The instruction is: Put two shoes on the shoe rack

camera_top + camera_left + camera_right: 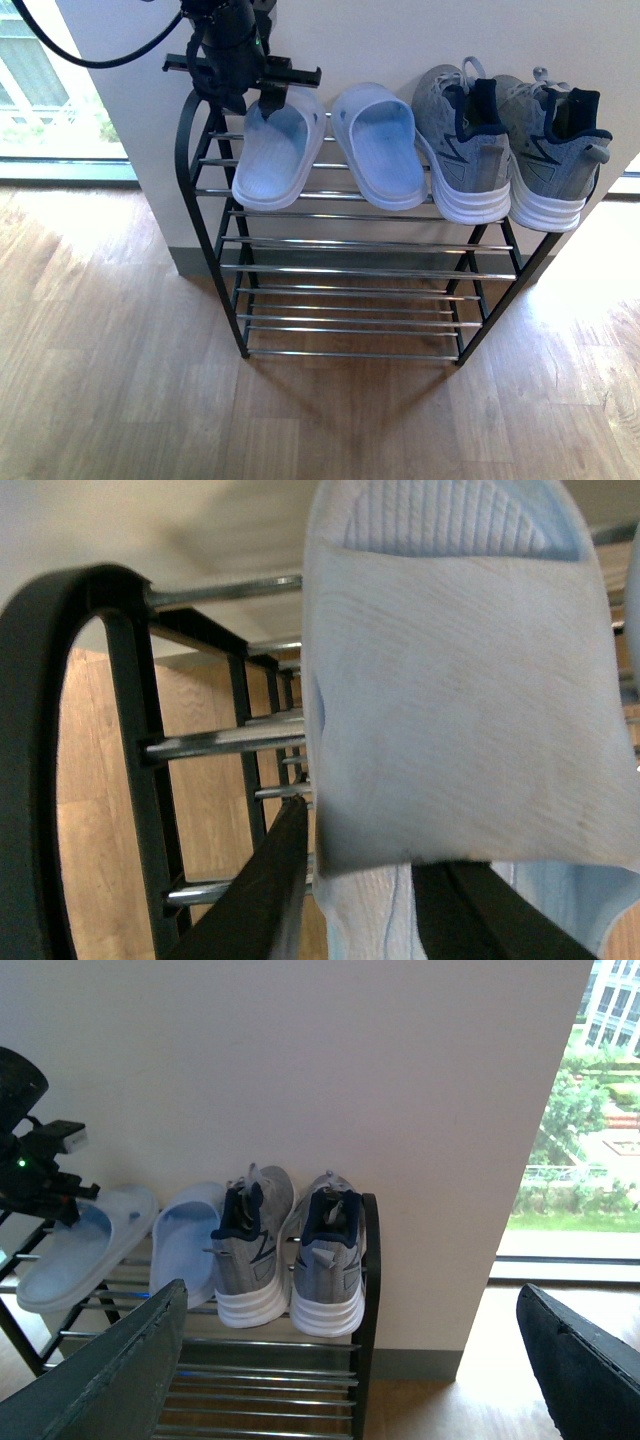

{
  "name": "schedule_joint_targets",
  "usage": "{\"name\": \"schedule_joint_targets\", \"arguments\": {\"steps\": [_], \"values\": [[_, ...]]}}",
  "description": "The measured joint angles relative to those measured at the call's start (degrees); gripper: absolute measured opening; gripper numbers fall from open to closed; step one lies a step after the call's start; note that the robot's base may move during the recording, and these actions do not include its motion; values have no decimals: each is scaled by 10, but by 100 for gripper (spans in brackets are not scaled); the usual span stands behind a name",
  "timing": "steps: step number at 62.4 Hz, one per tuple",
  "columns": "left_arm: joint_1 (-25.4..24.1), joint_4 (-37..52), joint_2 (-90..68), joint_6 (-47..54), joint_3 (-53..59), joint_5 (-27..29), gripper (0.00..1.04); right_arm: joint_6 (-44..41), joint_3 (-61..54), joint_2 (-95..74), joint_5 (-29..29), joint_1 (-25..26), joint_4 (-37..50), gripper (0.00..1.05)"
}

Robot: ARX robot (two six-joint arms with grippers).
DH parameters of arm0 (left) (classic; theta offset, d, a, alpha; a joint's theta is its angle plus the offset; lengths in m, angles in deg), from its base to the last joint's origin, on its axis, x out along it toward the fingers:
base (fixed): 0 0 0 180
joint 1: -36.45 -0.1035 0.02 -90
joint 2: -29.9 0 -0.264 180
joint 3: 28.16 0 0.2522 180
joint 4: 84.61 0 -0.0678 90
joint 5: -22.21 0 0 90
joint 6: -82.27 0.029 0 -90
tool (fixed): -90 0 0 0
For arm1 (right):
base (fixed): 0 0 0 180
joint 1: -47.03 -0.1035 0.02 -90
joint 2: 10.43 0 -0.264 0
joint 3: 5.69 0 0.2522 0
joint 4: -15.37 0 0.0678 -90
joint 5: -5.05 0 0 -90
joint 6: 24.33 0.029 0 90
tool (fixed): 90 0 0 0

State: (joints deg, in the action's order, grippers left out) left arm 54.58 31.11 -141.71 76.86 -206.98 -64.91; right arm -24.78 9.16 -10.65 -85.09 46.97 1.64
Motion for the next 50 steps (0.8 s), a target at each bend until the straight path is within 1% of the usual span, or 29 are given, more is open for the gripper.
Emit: {"name": "schedule_joint_targets", "arguments": {"steps": [2, 4, 5, 8, 9, 12, 13, 15, 16, 20, 22, 23, 24, 25, 27, 28, 29, 30, 32, 33, 35, 36, 38, 39, 41, 44, 50], "values": [[2, 16, 14, -11, 17, -12, 46, 0, 0, 0, 0, 0, 0, 96], [3, 53, 45, -28, 69, -23, 53, 0, 0, 0, 0, 0, 0, 96], [5, 77, 75, -38, 115, -23, 58, 0, 0, 0, 0, 0, 0, 96], [9, 125, 149, -61, 220, -19, 69, 0, 0, 0, 0, 0, 0, 96], [10, 143, 190, -69, 269, -11, 74, 0, 0, 0, 0, 0, 0, 96], [13, 170, 278, -94, 361, 2, 85, 0, 0, 0, 0, 0, 0, 96], [14, 173, 322, -103, 400, 9, 90, 0, 0, 0, 0, 0, 0, 96], [16, 175, 375, -108, 445, 31, 97, 0, 0, 0, 0, 0, 0, 96], [16, 175, 386, -109, 453, 35, 97, 0, 0, 0, 0, 0, 0, 96], [17, 176, 433, -115, 477, 40, 95, 0, 0, 0, 0, 0, 0, 96], [17, 217, 455, -102, 502, 64, 93, 0, 0, 0, 0, 0, 0, 96], [17, 283, 472, -86, 538, 90, 89, 0, 0, 0, 0, 0, 0, 96], [17, 317, 480, -78, 556, 103, 87, 0, 0, 0, 0, 0, 0, 96], [16, 384, 496, -61, 596, 125, 84, 0, 0, 0, 0, 0, 0, 96], [13, 452, 512, -43, 639, 136, 80, 0, 0, 0, 0, 0, 0, 96], [10, 519, 528, -27, 685, 140, 77, 0, 0, 0, 0, 0, 0, 96], [8, 552, 535, -20, 708, 140, 75, 0, 0, 0, 0, 0, 0, 96], [4, 618, 549, -11, 754, 139, 71, 0, 0, 0, 0, 0, 0, 96], [0, 684, 562, 0, 799, 136, 68, 0, 0, 0, 0, 0, 0, 96], [-4, 745, 574, 10, 842, 135, 64, 0, 0, 0, 0, 0, 0, 96], [-9, 796, 586, 15, 882, 131, 61, 0, 0, 0, 0, 0, 0, 96], [-14, 840, 598, 20, 921, 128, 57, 0, 0, 0, 0, 0, 0, 96], [-19, 880, 611, 27, 958, 123, 53, 0, 0, 0, 0, 0, 0, 96], [-24, 914, 624, 30, 993, 120, 50, 0, 0, 0, 0, 0, 0, 96], [-29, 942, 638, 32, 1024, 118, 46, 0, 0, 0, 0, 0, 0, 96], [-42, 997, 672, 38, 1093, 110, 37, 0, 0, 0, 0, 0, 0, 96], [-60, 1041, 724, 42, 1179, 99, 23, 0, 0, 0, 0, 0, 0, 96]]}}
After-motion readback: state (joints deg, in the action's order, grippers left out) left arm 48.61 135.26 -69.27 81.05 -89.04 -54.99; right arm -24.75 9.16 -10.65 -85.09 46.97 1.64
